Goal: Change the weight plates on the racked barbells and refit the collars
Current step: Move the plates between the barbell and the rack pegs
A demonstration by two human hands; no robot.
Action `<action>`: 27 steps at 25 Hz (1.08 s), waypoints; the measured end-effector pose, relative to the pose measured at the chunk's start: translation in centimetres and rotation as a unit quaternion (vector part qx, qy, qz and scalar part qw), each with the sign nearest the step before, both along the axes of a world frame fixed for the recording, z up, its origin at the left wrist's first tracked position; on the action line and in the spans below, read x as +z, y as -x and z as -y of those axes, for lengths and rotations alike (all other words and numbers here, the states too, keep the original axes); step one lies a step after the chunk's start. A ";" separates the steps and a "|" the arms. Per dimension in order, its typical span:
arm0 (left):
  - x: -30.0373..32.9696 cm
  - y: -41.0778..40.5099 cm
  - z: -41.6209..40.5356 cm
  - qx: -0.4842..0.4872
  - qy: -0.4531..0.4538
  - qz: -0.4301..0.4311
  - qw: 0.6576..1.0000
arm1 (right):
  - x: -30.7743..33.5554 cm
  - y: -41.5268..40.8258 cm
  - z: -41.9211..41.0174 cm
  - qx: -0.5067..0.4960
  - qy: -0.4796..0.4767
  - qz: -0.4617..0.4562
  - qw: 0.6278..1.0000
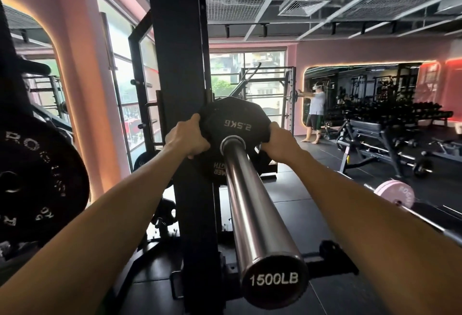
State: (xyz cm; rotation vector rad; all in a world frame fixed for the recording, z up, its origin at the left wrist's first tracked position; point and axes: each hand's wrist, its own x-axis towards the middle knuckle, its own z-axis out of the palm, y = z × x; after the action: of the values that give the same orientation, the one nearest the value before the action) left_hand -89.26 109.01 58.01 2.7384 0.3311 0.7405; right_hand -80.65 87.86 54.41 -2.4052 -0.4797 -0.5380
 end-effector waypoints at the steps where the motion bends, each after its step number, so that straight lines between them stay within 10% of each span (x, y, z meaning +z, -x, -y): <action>1: -0.3 0.1 -0.1 -0.007 0.031 0.006 0.999 | 0.1 0.2 -0.3 -0.002 -0.023 -0.002 1.000; 6: -1.5 1.1 0.3 -0.040 0.141 0.021 0.989 | 0.3 1.9 -0.1 0.032 -0.093 -0.035 0.995; 27: -2.0 31.7 10.5 -0.048 -0.027 0.106 0.993 | 1.0 33.9 11.4 0.030 0.017 -0.012 0.999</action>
State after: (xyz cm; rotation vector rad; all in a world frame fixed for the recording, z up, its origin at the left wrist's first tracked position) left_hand -121.01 98.52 56.00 2.6710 0.1345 1.0163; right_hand -114.56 76.48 55.46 -2.4179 -0.5525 -0.4775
